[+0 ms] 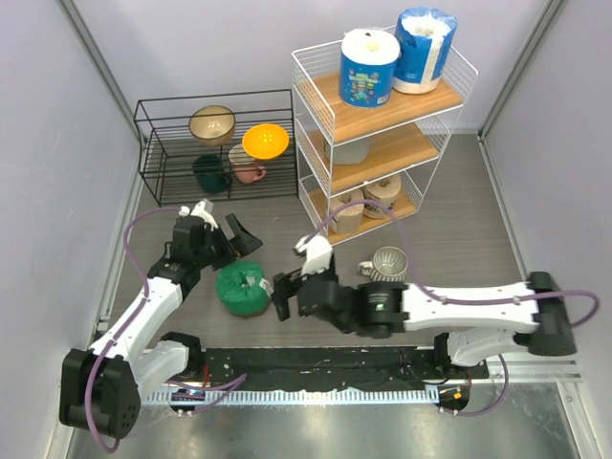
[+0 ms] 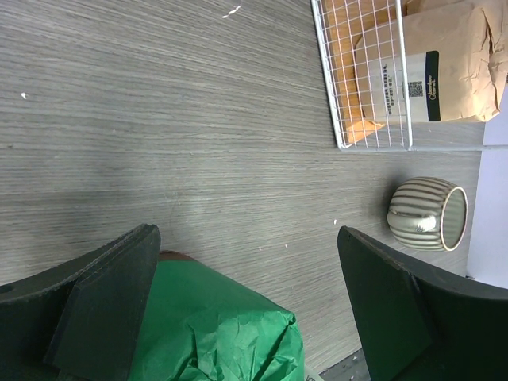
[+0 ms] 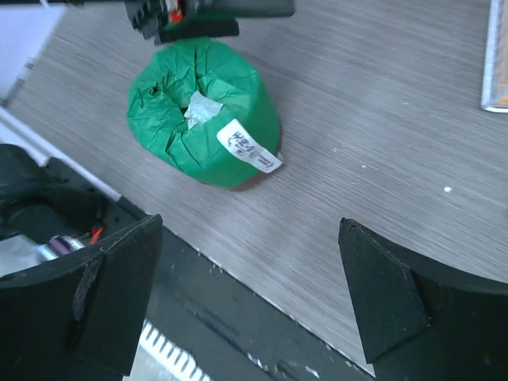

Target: Place and organize the paper towels onto the shelf

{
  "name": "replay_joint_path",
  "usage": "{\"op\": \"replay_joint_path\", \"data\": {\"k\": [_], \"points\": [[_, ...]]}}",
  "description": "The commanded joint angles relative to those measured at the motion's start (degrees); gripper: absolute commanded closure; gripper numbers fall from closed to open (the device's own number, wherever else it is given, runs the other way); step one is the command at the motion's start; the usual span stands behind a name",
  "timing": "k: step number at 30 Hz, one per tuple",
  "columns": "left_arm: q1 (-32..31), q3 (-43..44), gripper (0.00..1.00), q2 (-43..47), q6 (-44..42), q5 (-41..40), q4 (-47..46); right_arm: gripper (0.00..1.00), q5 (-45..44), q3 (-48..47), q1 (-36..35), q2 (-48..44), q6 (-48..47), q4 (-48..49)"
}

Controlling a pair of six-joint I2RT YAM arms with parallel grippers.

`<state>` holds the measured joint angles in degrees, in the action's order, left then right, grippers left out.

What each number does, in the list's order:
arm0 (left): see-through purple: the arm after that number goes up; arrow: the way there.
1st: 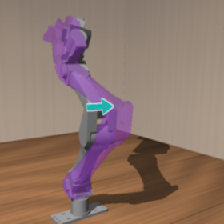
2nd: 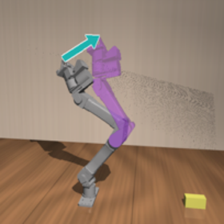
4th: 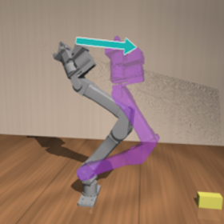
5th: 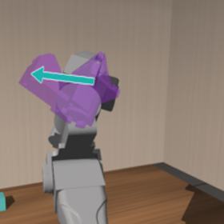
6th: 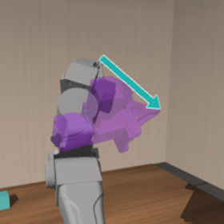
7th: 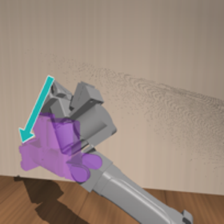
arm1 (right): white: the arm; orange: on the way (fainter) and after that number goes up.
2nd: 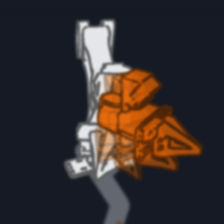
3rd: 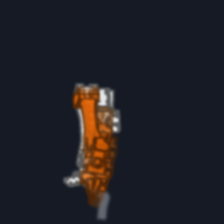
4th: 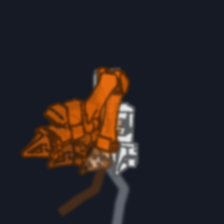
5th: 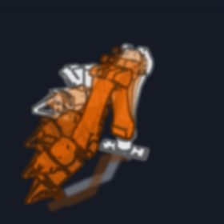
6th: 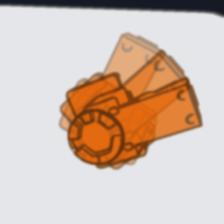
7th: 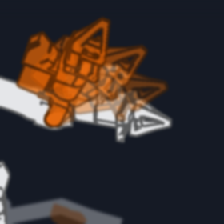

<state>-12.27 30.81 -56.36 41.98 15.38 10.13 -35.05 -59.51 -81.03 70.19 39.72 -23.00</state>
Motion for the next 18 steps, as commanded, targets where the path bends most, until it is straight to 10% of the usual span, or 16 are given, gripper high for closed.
{"op": "replay_joint_path", "data": {"k": [1, 18], "points": [[-0.2, 1.3, 0.00, 1.0, -0.2, -0.5, -0.5, 0.03, -9.9, -6.8, -1.9, 8.8, 3.4, 6.5], [-0.2, 0.9, 0.00, 0.6, 0.0, -0.7, -1.1, 0.01, 6.5, -10.1, 6.5, 23.1, 11.3, 12.9]]}}
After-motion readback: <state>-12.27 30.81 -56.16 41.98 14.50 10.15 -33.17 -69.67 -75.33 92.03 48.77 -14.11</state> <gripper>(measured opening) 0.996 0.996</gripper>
